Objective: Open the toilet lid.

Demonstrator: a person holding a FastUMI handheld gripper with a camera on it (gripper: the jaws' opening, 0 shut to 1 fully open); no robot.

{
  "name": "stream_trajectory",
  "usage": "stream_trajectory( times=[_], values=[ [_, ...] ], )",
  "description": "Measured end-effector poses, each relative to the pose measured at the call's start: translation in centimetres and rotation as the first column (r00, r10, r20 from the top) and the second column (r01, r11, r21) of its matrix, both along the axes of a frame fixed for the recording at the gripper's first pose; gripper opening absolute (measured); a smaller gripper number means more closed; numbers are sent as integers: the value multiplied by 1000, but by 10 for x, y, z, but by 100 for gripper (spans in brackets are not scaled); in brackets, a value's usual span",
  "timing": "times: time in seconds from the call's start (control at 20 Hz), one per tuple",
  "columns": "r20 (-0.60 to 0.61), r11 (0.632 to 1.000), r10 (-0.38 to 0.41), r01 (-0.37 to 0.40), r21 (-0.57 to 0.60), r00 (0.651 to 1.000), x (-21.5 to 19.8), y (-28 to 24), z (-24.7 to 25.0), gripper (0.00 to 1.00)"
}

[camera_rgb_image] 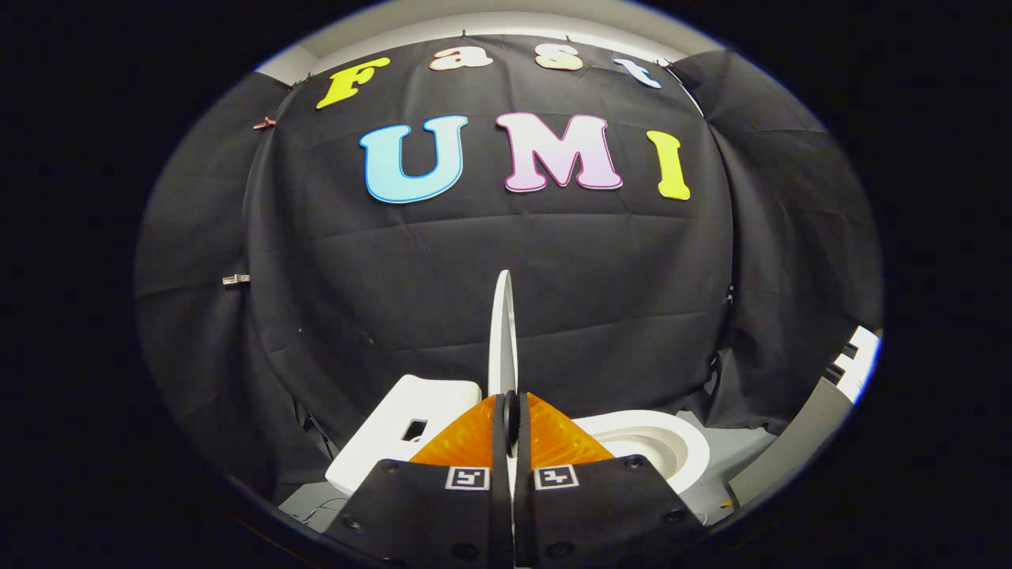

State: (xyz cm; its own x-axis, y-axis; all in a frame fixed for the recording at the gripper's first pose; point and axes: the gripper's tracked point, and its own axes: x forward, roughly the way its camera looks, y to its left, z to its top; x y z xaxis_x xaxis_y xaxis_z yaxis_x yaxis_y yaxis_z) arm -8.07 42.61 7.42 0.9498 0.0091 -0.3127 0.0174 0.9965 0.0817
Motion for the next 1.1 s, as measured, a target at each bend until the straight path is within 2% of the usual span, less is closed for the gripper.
stream_trajectory(
  times=[0.8,1.1],
  values=[
    [57,997,64,-61,-47,996,-5,70,-7,7],
    [70,997,69,-68,-27,995,-4,71,-7,8]
  ],
)
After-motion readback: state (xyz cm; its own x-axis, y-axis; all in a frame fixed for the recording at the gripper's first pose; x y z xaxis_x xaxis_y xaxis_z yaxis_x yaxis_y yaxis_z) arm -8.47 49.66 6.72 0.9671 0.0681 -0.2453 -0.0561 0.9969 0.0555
